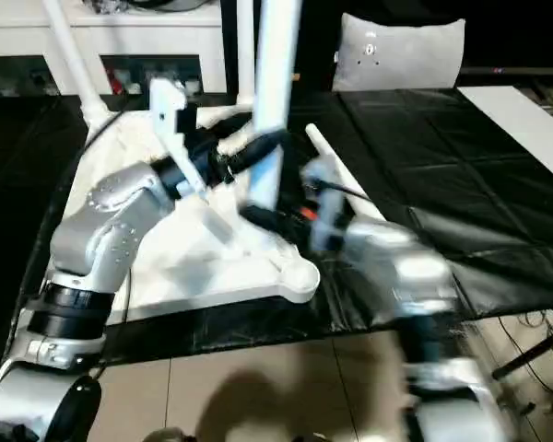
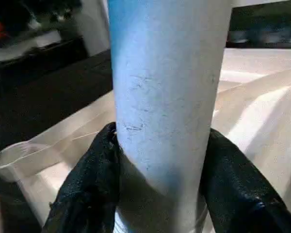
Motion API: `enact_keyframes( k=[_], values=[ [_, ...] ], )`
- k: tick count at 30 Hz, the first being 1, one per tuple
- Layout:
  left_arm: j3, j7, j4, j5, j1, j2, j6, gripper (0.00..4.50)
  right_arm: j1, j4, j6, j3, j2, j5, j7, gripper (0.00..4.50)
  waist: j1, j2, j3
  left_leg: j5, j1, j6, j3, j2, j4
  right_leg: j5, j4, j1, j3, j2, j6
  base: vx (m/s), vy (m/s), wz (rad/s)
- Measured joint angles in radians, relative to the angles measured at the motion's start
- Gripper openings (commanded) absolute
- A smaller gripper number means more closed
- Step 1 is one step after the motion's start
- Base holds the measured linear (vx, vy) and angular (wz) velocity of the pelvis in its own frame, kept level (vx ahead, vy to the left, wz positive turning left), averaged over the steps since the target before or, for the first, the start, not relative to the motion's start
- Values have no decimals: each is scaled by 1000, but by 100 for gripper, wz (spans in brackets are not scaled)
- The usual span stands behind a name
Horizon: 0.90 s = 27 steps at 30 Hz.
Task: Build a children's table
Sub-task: Pick table leg
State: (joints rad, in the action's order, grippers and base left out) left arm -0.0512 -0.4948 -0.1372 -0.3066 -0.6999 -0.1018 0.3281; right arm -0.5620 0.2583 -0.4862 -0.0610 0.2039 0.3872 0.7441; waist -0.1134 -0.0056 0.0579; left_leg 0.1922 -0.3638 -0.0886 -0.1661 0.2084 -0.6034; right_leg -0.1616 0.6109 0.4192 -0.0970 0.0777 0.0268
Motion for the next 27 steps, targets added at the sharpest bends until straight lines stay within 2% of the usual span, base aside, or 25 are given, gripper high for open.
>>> enact_keyframes(
  k=[5,6,8,10,12,16,17,21,23,27],
  values=[
    [15,162,-43,48,-19,89,-15,361,-36,52,49,8,-66,-41,-116,195,4,0,0,0,0,0,0,0,0,1,0,0,0,0,2,0,0,0],
    [15,186,-50,49,-19,101,-19,332,-47,60,64,8,-77,-49,-136,195,4,0,0,0,0,0,0,0,0,1,0,0,0,0,2,0,0,0],
    [15,211,-58,58,-19,112,-27,325,-61,76,84,11,-87,-69,-172,195,5,0,0,0,0,0,0,0,0,1,0,0,0,0,2,0,0,0],
    [14,224,-58,68,-19,121,-31,319,-68,94,97,14,-100,-80,-200,195,7,0,0,0,0,0,0,0,0,1,0,0,0,0,2,0,0,0],
    [14,230,-65,73,-21,125,-33,281,-69,109,101,14,-105,-85,-214,195,7,0,0,0,0,0,0,0,0,1,0,0,0,0,2,0,0,0],
    [12,252,-78,88,-21,136,-47,282,-69,118,106,12,-112,-105,-218,195,9,0,0,0,0,0,0,0,0,1,0,0,0,0,2,0,0,0],
    [12,257,-80,89,-21,136,-50,250,-68,118,106,12,-113,-106,-218,195,10,0,0,0,0,0,0,0,0,1,0,0,0,0,2,0,0,0],
    [13,261,-84,89,-24,138,-52,239,-69,120,112,11,-113,-115,-221,195,12,0,0,0,0,0,0,0,0,1,0,0,0,0,2,0,0,0],
    [14,261,-84,88,-24,140,-52,205,-69,124,121,10,-113,-120,-222,195,13,0,0,0,0,0,0,0,0,1,0,0,0,0,2,0,0,0],
    [16,262,-90,90,-24,144,-52,205,-69,132,129,5,-111,-129,-219,195,15,0,0,0,0,0,0,0,0,1,0,0,0,0,2,0,0,0]
  ],
)
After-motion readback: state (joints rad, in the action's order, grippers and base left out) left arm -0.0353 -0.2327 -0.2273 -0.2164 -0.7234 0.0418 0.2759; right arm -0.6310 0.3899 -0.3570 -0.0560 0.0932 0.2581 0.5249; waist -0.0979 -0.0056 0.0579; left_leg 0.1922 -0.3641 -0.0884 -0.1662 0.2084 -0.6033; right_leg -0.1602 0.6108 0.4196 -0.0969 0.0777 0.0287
